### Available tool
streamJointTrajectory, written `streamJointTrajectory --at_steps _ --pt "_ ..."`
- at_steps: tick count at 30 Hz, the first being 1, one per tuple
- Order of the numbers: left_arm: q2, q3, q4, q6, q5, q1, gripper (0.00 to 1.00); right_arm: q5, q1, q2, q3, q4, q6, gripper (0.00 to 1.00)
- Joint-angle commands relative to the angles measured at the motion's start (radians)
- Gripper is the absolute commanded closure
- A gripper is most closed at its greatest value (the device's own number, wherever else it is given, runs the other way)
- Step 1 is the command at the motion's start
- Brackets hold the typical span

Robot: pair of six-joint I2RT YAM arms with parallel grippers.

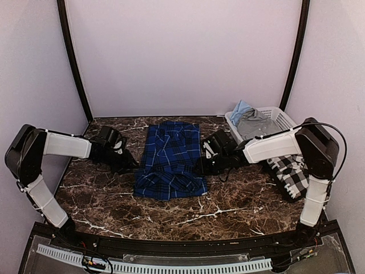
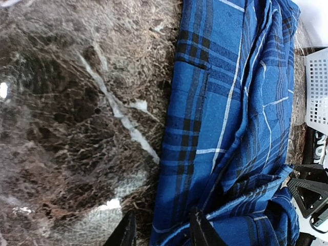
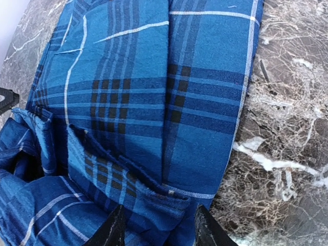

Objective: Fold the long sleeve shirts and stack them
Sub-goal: Fold the rectangle-folded shirt at the center of the board.

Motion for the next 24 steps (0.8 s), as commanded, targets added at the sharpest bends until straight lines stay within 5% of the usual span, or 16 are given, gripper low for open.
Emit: streamJointTrajectory --at_steps 1,12,18,24 --pt "-0.052 -0.008 -0.039 0.021 -0.045 0.007 0.64 0.017 -0.004 0.035 0.038 0.012 -0.020 0.58" --pt "0.027 0.027 -0.005 0.041 0.054 -0.009 0.68 0.054 -0.004 0.054 0.073 -0.018 -0.039 0.64" --pt "0.048 0.053 -0.005 0.041 0.061 -0.031 0.79 0.056 -0.004 0.076 0.093 -0.014 -0.049 0.67" --pt "0.045 0.087 -0.013 0.063 0.057 -0.053 0.92 0.057 -0.004 0.086 0.111 -0.024 -0.055 0.83"
